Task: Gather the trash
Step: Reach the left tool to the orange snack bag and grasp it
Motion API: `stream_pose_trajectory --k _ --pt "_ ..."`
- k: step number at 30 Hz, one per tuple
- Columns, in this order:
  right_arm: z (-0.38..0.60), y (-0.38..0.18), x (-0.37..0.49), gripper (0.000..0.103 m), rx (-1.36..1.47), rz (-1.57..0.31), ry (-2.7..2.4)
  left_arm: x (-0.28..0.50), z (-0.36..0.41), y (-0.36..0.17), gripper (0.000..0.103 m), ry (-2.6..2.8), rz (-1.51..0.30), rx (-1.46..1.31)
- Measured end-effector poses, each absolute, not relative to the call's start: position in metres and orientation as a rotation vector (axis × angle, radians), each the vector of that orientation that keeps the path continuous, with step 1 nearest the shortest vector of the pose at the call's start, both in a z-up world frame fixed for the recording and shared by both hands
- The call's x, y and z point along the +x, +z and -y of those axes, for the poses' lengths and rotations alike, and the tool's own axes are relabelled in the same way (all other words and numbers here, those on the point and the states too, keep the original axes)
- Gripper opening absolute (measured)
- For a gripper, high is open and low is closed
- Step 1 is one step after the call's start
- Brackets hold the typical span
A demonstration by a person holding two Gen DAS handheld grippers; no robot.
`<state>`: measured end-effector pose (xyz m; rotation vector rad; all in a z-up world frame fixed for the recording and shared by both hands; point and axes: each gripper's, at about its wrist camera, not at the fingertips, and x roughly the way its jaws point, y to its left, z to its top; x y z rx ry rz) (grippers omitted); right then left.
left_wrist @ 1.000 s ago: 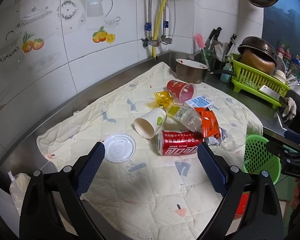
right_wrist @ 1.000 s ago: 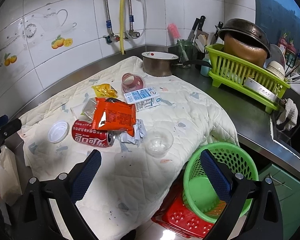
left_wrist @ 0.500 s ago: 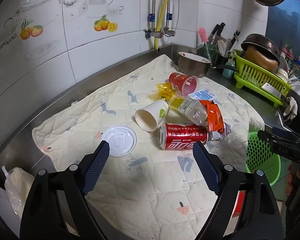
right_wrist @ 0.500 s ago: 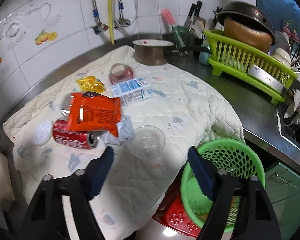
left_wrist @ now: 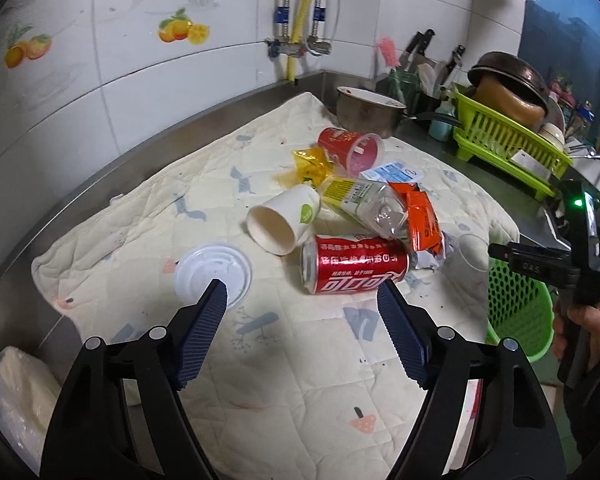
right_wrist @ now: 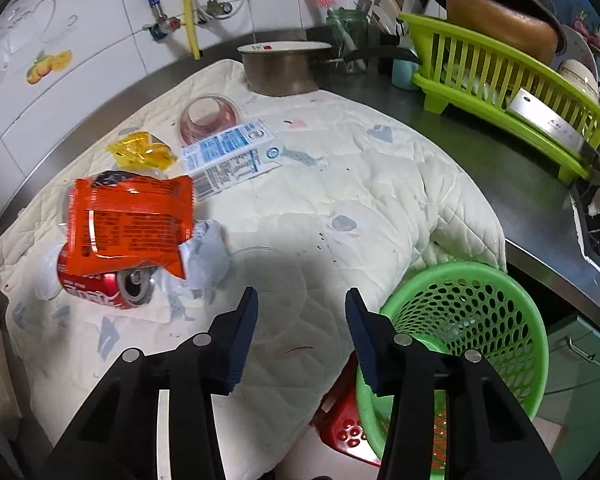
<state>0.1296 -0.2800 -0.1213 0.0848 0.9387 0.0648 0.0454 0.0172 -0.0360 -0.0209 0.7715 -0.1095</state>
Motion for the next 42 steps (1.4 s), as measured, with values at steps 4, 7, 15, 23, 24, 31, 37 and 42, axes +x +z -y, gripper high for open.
stream_pose_trajectory --k 4,7,15,23,24,31,37,42 --pt "0.283 -0.127 0.136 0.041 0.096 -0.955 0.058 0.056 -0.008 -0.037 0.073 -0.165 -0.774 -0.042" --pt "0.286 -0.132 0.138 0.034 0.101 -0.963 0.054 0.063 0.002 -0.035 0.072 -0.212 -0.773 -0.070" --pt "0.292 -0.139 0.140 0.019 0.131 -0.969 0.047 0.084 0.039 -0.048 0.063 -0.326 -0.803 -0.090" --pt "0.293 -0.144 0.139 0.005 0.140 -0.972 0.046 0.114 0.055 -0.069 0.053 -0.402 -0.863 -0.178" --pt "0.293 -0.144 0.139 0.005 0.140 -0.970 0.045 0.117 0.057 -0.072 0.052 -0.412 -0.865 -0.188" --pt "0.294 -0.144 0.137 0.004 0.147 -0.966 0.043 0.129 0.069 -0.085 0.042 -0.438 -0.898 -0.218" --pt "0.293 -0.143 0.135 0.004 0.139 -0.957 0.042 0.135 0.066 -0.093 0.038 -0.439 -0.919 -0.282" --pt "0.293 -0.143 0.135 0.003 0.137 -0.957 0.042 0.141 0.064 -0.098 0.028 -0.440 -0.930 -0.328"
